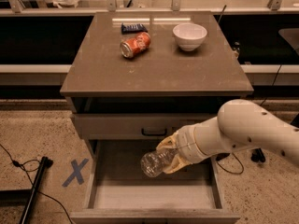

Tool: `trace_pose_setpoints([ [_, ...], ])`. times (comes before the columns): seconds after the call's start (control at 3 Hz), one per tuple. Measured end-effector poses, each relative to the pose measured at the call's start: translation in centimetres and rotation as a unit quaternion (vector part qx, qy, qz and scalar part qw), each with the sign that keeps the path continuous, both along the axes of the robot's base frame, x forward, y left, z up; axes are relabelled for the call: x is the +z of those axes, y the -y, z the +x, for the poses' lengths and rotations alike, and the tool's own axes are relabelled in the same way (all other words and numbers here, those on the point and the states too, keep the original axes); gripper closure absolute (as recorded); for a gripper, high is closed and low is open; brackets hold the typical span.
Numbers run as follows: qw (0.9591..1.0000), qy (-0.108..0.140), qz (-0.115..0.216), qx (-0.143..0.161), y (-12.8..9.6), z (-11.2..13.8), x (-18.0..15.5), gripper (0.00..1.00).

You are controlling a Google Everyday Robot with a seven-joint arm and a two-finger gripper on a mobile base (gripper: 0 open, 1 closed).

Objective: Place water bottle into middle drawer

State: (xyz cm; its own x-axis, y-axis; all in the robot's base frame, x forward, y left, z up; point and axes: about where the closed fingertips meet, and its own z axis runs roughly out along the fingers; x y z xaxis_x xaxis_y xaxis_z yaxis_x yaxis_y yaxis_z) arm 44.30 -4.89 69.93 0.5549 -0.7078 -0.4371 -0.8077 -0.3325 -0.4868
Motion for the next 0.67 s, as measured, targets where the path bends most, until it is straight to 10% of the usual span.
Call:
trace_pose_setpoints([
  [0.67, 0.9944, -0.099, -0.011, -0.036, -1.3, 1.9, -14.9, 1.0],
])
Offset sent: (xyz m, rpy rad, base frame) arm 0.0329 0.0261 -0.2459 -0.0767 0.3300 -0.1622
